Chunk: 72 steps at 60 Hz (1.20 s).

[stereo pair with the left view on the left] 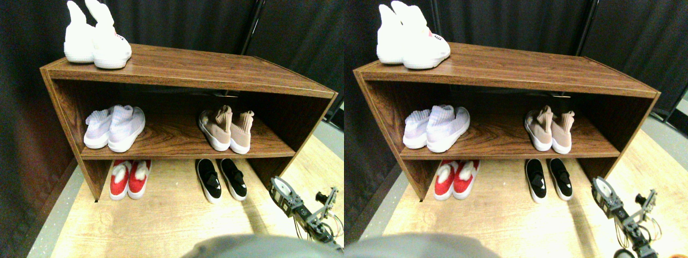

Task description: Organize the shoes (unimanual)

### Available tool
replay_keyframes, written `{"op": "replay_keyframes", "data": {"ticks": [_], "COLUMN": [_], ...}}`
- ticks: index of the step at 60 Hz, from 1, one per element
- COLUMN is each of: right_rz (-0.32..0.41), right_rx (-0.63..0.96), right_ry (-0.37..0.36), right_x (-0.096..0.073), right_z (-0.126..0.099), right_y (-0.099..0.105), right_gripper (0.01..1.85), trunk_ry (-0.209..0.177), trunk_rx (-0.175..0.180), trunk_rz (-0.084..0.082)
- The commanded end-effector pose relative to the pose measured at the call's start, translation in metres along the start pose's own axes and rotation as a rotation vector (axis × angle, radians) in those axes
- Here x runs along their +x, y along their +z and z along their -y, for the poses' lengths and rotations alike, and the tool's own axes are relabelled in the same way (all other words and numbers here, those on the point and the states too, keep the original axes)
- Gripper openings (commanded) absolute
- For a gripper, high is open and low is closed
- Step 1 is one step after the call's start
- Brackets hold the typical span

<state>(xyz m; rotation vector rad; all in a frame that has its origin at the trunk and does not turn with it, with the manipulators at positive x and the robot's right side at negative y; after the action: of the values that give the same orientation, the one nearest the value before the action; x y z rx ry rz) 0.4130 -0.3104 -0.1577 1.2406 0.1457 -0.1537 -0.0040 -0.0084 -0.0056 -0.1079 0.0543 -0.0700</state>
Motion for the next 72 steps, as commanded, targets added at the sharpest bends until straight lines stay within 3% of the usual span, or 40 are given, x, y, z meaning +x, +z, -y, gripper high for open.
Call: {"op": "replay_keyframes", "data": {"ticks": [1,18,34,46,62,72], "right_rz": [0.047,0.105,0.118,0.127,0.158,0.129], "right_rx": [0.014,-0.005,0.017,-0.005,0.0,0.027], "right_ry": [-0.027,-0.101,-0.19,-0.216,-0.238,-0.247], "right_x": [0.019,0.047,0.071,0.088,0.097,0.1], "right_z": [0.046,0.053,0.05,0.046,0.046,0.057], "right_y": [-0.012,0.001,0.003,0.005,0.005,-0.003], "right_gripper": [0.06,0.06,0.06,0.06,0.06,0.06], "trunk_ry": [-0.001,-0.01,-0.023,-0.021,-0.015,-0.008], "trunk_rx": [-0.027,-0.025,-0.019,-0.025,-0.032,-0.037], "trunk_rz": [-0.015,-0.016,-0.004,0.004,0.008,0.006]}}
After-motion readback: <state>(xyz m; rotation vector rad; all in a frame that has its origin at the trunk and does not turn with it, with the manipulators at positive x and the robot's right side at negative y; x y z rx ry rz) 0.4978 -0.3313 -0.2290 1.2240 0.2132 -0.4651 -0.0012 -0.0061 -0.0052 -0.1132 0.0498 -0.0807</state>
